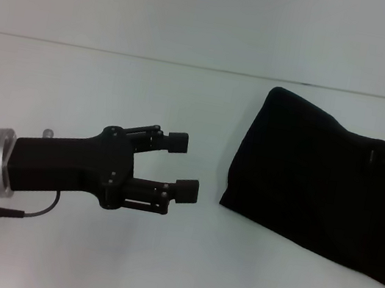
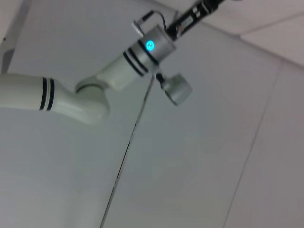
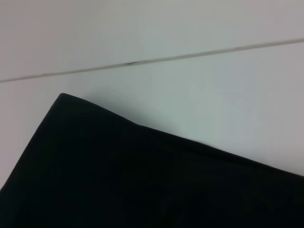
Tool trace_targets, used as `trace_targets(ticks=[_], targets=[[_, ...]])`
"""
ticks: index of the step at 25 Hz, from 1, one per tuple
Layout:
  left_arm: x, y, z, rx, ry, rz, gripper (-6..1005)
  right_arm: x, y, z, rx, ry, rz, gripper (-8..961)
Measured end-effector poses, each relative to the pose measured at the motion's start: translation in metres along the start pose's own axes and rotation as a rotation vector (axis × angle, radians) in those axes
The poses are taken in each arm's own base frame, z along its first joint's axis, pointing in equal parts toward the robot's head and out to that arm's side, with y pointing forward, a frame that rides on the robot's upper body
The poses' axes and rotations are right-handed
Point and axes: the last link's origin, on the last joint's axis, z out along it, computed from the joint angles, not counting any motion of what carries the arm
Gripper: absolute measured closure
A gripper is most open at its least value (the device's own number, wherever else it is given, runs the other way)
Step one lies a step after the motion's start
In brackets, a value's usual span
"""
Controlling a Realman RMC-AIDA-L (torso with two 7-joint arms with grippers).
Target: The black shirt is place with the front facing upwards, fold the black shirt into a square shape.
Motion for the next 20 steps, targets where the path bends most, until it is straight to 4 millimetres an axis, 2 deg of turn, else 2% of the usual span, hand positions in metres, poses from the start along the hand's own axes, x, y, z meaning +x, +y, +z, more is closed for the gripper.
trace_targets(ticks=[3, 6, 7, 8, 10, 12, 15, 20], targets=[[0.003, -0.004, 0.0, -0.016, -0.099, -0.004, 51, 0.001, -0.004, -0.003, -0.001, 0.005, -0.004, 57], [0.005, -0.013, 0.002, -0.015, -0.281, 0.004, 51, 0.002, -0.006, -0.005, -0.007, 0.015, -0.013, 57], [0.004, -0.023, 0.003, 0.031, -0.394, 0.001, 51, 0.003, -0.008, -0.006, -0.005, 0.018, -0.013, 57], [0.004, -0.023, 0.003, 0.031, -0.394, 0.001, 51, 0.003, -0.008, -0.006, -0.005, 0.018, -0.013, 57], [0.005, -0.036, 0.003, 0.096, -0.477, 0.015, 51, 0.003, -0.01, -0.007, -0.002, 0.019, -0.015, 57], [0.006, -0.046, 0.002, 0.161, -0.523, 0.044, 51, 0.003, -0.011, -0.009, -0.005, 0.022, -0.016, 57], [0.006, -0.049, 0.001, 0.182, -0.53, 0.057, 51, 0.003, -0.014, -0.013, -0.005, 0.023, -0.017, 57], [0.006, -0.05, 0.0, 0.198, -0.531, 0.064, 51, 0.001, -0.031, -0.032, 0.014, -0.001, 0.027, 57]])
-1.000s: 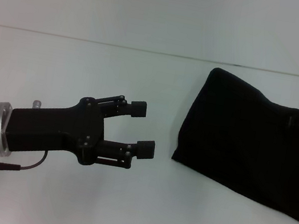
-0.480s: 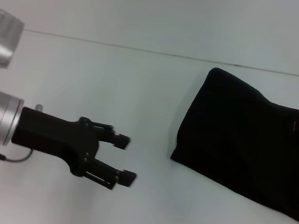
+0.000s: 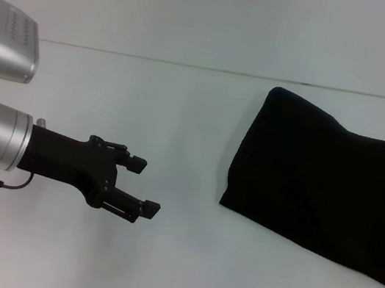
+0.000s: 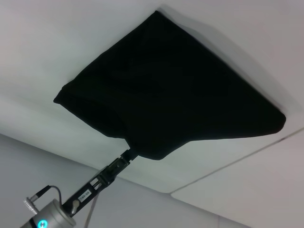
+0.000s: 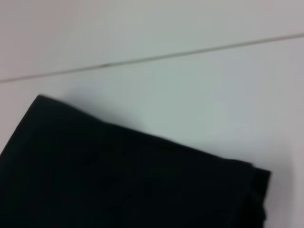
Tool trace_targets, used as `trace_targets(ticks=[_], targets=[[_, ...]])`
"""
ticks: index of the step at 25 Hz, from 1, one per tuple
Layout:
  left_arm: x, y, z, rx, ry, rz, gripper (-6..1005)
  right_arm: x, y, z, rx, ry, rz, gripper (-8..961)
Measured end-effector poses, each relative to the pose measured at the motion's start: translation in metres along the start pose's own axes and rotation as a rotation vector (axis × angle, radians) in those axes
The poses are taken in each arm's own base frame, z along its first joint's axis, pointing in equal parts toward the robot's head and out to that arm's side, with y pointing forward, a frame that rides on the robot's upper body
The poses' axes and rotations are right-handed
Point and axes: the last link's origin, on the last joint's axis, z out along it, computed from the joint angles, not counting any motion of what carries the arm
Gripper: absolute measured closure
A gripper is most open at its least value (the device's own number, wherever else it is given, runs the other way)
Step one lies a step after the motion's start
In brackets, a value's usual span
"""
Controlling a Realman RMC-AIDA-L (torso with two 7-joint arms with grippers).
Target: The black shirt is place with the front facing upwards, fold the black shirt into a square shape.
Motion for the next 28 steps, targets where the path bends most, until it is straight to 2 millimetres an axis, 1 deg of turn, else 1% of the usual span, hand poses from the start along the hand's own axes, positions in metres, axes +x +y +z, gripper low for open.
trace_targets(ticks=[2, 4, 8, 10, 16, 19, 22, 26, 27, 28], targets=[[-0.001, 0.0, -0.001, 0.003, 0.004, -0.002, 50, 0.0, -0.005, -0.002, 0.009, -0.006, 0.016, 57], [-0.002, 0.0, -0.001, 0.007, 0.01, -0.006, 50, 0.0, -0.006, -0.001, 0.014, -0.011, 0.02, 57], [-0.002, -0.001, -0.001, 0.015, 0.015, -0.009, 50, -0.001, 0.004, 0.006, 0.004, -0.007, -0.003, 57], [-0.002, -0.001, -0.001, 0.016, 0.016, -0.009, 51, -0.004, 0.008, 0.005, -0.007, -0.01, -0.011, 57], [-0.001, -0.001, -0.002, 0.019, 0.036, -0.014, 51, -0.021, 0.021, -0.015, -0.088, -0.055, -0.019, 57], [-0.001, -0.001, -0.004, 0.022, 0.05, -0.018, 50, -0.028, 0.041, -0.018, -0.161, -0.058, -0.067, 57], [-0.001, -0.001, -0.004, 0.024, 0.055, -0.019, 50, -0.035, 0.07, -0.017, -0.207, -0.033, -0.136, 57], [0.0, -0.001, -0.004, 0.022, 0.057, -0.019, 51, -0.041, 0.101, -0.009, -0.163, 0.023, -0.223, 57], [0.0, -0.001, -0.003, 0.021, 0.058, -0.02, 50, -0.042, 0.115, -0.005, -0.14, 0.044, -0.262, 57], [-0.001, -0.001, -0.003, 0.02, 0.059, -0.021, 50, -0.042, 0.115, -0.005, -0.14, 0.044, -0.262, 57]])
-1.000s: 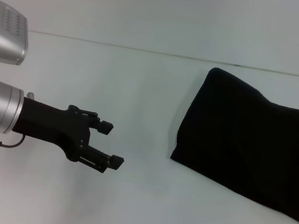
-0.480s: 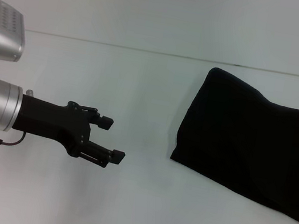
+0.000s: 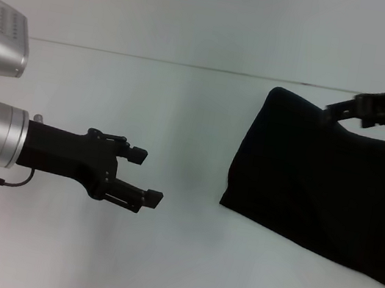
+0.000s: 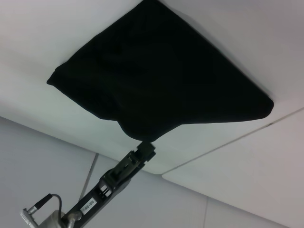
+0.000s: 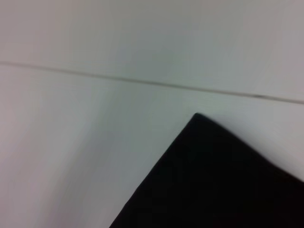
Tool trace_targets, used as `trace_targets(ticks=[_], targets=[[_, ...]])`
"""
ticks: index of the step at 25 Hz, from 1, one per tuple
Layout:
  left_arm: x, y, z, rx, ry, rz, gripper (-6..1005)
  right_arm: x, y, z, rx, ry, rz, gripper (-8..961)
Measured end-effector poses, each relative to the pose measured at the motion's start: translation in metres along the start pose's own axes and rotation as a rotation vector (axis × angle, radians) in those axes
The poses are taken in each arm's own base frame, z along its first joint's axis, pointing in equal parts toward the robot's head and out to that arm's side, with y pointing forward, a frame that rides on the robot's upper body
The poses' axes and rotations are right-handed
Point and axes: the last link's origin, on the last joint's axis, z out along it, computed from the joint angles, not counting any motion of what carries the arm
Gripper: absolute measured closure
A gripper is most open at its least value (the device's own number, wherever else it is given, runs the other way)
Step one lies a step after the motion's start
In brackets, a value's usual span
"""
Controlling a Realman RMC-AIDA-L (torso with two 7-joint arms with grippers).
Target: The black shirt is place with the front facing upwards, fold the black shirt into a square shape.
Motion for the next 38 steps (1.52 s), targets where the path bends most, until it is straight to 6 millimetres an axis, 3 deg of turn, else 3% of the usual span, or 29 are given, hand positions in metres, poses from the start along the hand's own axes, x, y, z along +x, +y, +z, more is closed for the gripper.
trace_targets(ticks=[3, 7, 18, 22, 29, 38], targets=[[-0.001, -0.001, 0.0, 0.008, 0.003, -0.005, 50, -0.001, 0.015, 0.009, 0.001, 0.036, -0.041, 57], [-0.002, -0.002, 0.0, 0.015, 0.006, -0.009, 50, 0.002, 0.021, 0.018, 0.009, 0.061, -0.059, 57], [-0.007, -0.003, 0.005, 0.019, 0.025, -0.046, 51, 0.023, -0.009, 0.012, -0.032, 0.041, 0.048, 57], [-0.007, -0.003, 0.009, 0.022, 0.031, -0.055, 50, 0.032, -0.011, 0.01, -0.084, 0.046, 0.054, 57], [-0.004, -0.003, 0.01, 0.029, 0.063, -0.07, 50, 0.031, -0.032, 0.006, -0.045, -0.045, 0.111, 57], [-0.005, 0.0, 0.01, 0.014, 0.085, -0.089, 51, 0.038, -0.021, 0.026, -0.077, 0.004, 0.112, 57]])
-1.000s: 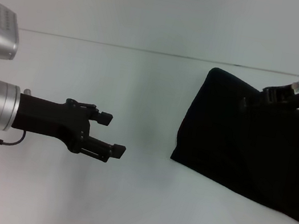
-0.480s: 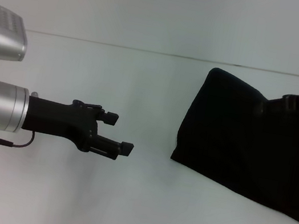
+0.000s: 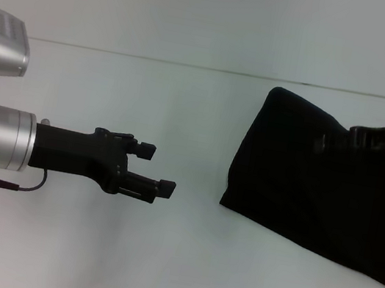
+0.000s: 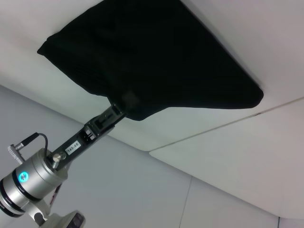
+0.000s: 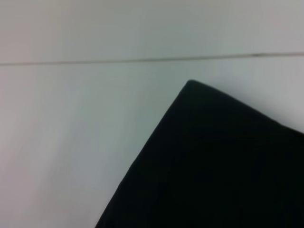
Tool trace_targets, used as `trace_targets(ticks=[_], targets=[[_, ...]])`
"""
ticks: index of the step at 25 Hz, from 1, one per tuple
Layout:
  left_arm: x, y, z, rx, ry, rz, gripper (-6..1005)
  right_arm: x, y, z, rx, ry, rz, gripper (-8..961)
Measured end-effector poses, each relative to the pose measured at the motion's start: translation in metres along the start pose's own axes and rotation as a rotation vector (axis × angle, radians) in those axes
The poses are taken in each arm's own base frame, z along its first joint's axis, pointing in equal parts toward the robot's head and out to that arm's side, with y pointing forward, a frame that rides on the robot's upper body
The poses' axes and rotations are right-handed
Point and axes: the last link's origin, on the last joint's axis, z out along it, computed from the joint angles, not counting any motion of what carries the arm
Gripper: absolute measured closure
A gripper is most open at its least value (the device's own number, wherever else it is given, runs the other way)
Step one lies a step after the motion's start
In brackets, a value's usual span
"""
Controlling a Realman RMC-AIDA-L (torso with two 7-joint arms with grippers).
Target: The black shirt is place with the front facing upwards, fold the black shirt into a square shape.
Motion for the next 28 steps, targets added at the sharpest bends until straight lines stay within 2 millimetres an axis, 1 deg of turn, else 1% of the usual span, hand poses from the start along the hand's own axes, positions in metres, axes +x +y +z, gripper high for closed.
trace_targets(ticks=[9, 21, 28], targets=[[-0.001, 0.0, -0.001, 0.0, 0.001, -0.003, 51, 0.008, -0.002, 0.006, 0.007, 0.023, 0.007, 57], [-0.003, 0.001, 0.0, -0.001, 0.001, -0.01, 50, 0.01, 0.012, 0.019, -0.017, 0.033, -0.019, 57], [-0.006, 0.001, -0.001, 0.002, 0.0, -0.016, 51, 0.013, 0.023, 0.029, -0.041, 0.05, -0.043, 57]])
